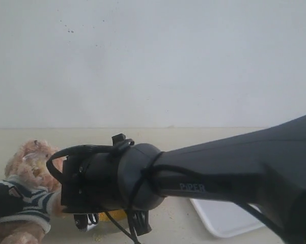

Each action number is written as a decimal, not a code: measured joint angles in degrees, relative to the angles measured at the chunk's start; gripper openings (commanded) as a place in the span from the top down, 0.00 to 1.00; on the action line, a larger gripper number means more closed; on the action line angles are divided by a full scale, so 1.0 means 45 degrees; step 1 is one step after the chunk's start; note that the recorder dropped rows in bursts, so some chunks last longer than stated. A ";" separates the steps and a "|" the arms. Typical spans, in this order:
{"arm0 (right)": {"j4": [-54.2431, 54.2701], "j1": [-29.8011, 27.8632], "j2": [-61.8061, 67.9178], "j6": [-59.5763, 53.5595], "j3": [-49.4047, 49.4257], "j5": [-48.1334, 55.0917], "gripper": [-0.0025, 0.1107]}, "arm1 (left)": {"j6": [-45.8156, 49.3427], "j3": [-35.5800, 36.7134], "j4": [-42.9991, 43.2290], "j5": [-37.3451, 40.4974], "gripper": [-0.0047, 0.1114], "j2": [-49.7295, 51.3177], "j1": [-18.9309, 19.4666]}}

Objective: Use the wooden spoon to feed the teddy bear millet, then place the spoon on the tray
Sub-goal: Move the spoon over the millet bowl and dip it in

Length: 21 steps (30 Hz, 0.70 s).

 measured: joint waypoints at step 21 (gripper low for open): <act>0.3425 -0.0954 0.0010 -0.0531 -0.0354 -0.0290 0.98 | 0.0000 0.0000 -0.0008 0.0000 0.93 0.0000 0.0000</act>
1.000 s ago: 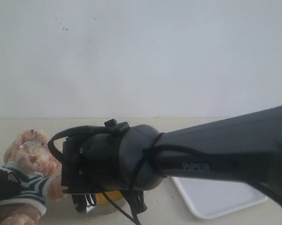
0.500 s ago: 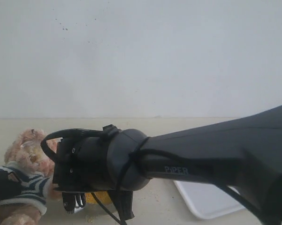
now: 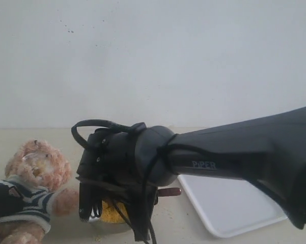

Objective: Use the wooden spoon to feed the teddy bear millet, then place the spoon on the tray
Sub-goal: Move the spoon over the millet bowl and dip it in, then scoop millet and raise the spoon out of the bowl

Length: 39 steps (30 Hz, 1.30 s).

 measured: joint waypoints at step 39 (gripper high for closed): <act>0.7754 -0.3215 -0.0766 -0.3534 -0.2223 0.1557 0.98 | 0.0099 0.0000 0.0000 0.0429 0.93 0.0000 0.0000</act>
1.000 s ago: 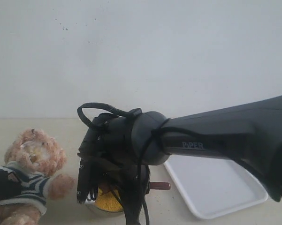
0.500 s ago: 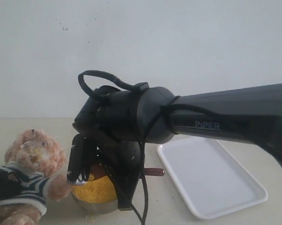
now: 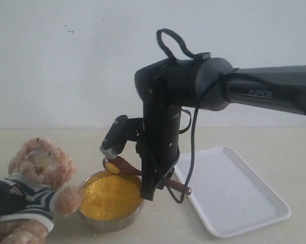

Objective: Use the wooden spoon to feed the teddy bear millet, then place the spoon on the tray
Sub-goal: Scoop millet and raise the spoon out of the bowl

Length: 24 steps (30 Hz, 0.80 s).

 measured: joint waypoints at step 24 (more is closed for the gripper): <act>0.4260 -0.1044 -0.0029 -0.1097 -0.0028 0.1133 0.98 | -0.6678 0.0000 0.6139 0.1498 0.93 -0.1572 0.0000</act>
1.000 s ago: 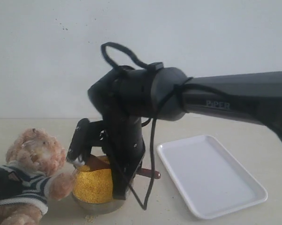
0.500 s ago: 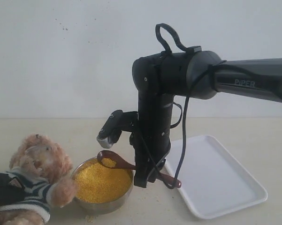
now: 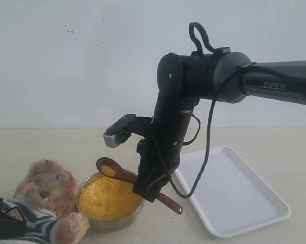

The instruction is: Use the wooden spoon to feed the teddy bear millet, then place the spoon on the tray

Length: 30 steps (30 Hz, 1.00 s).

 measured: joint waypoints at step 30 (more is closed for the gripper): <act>-0.1581 0.2449 -0.0844 0.2293 0.0000 0.0000 0.98 | -0.2321 0.0794 0.1407 0.1620 0.93 -0.1220 0.0000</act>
